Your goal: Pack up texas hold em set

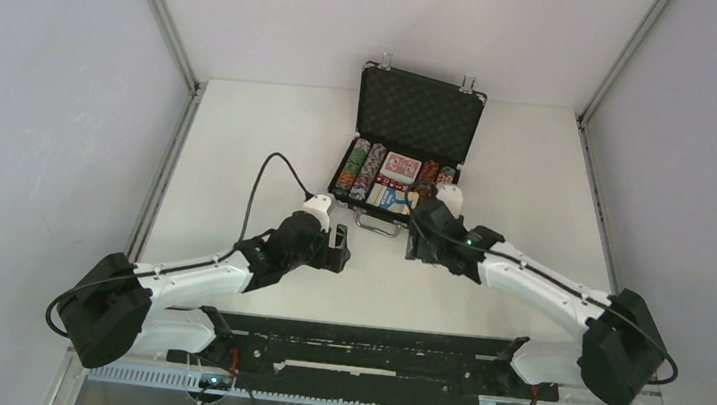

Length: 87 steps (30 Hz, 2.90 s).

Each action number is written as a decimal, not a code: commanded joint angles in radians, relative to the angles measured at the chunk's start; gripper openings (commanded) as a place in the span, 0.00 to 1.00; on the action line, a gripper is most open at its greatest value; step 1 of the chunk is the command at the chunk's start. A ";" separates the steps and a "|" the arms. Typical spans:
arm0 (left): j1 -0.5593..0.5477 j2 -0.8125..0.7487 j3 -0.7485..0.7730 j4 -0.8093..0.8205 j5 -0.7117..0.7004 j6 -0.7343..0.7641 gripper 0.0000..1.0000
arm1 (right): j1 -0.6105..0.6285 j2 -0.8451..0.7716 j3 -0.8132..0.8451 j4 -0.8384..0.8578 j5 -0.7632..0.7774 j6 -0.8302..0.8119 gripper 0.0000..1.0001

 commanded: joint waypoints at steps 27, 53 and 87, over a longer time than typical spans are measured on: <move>-0.003 0.019 0.070 0.016 -0.021 0.002 0.84 | -0.203 0.624 0.705 0.094 -0.153 -0.302 0.82; -0.003 0.016 0.067 0.031 0.022 -0.013 0.84 | -0.387 0.151 -0.013 0.127 0.029 -0.066 0.93; -0.003 0.038 0.071 0.038 0.034 -0.016 0.84 | -0.442 0.199 -0.114 0.215 -0.122 -0.046 0.58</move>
